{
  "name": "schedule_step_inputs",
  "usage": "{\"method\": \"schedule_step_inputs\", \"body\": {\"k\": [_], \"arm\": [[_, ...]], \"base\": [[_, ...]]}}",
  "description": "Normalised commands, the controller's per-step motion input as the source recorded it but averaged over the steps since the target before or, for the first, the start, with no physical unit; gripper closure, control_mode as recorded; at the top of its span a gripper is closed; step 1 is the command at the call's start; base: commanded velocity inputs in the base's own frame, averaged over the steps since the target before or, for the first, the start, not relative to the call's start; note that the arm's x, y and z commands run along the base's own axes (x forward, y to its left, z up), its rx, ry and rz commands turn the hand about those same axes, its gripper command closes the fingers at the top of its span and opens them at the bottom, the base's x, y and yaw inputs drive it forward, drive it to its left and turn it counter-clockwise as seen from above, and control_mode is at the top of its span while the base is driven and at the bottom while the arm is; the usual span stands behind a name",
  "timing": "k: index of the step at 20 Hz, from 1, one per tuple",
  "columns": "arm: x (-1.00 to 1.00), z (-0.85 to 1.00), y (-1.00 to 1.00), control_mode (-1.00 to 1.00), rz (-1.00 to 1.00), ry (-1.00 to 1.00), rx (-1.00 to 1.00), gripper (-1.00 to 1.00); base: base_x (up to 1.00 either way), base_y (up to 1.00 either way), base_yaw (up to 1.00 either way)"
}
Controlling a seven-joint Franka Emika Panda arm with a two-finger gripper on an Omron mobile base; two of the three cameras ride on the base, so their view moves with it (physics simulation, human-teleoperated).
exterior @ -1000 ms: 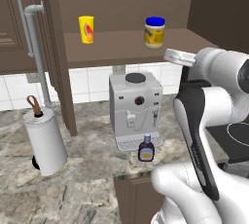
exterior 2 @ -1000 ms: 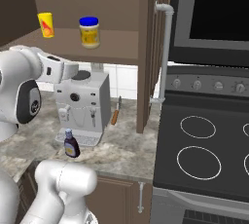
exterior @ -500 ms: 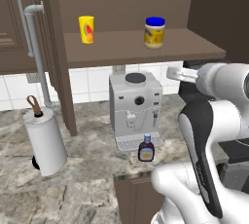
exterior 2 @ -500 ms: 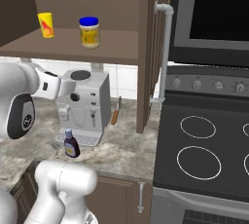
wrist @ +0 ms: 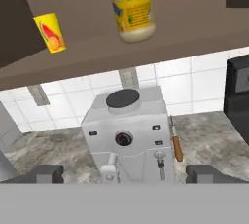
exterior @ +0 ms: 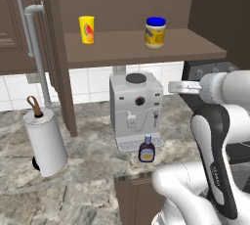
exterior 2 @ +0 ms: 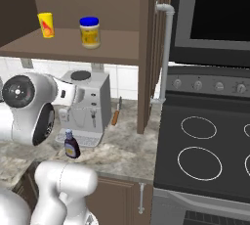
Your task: Pick the mayonnaise and condiment bottle from the counter and place them in the cabinet.
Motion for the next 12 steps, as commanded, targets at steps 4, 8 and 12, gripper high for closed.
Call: {"method": "schedule_step_inputs", "body": {"k": [4,8,12], "arm": [[0.39,-0.53,-0.06,-1.0,0.28,0.05,0.0,-1.0],[0.33,-0.56,0.0,-1.0,0.22,0.09,0.0,-1.0],[0.2,-0.62,0.07,-1.0,0.14,0.11,-0.01,-1.0]], "base": [[0.0,0.0,0.0],[0.0,0.0,0.0],[0.0,0.0,0.0]]}}
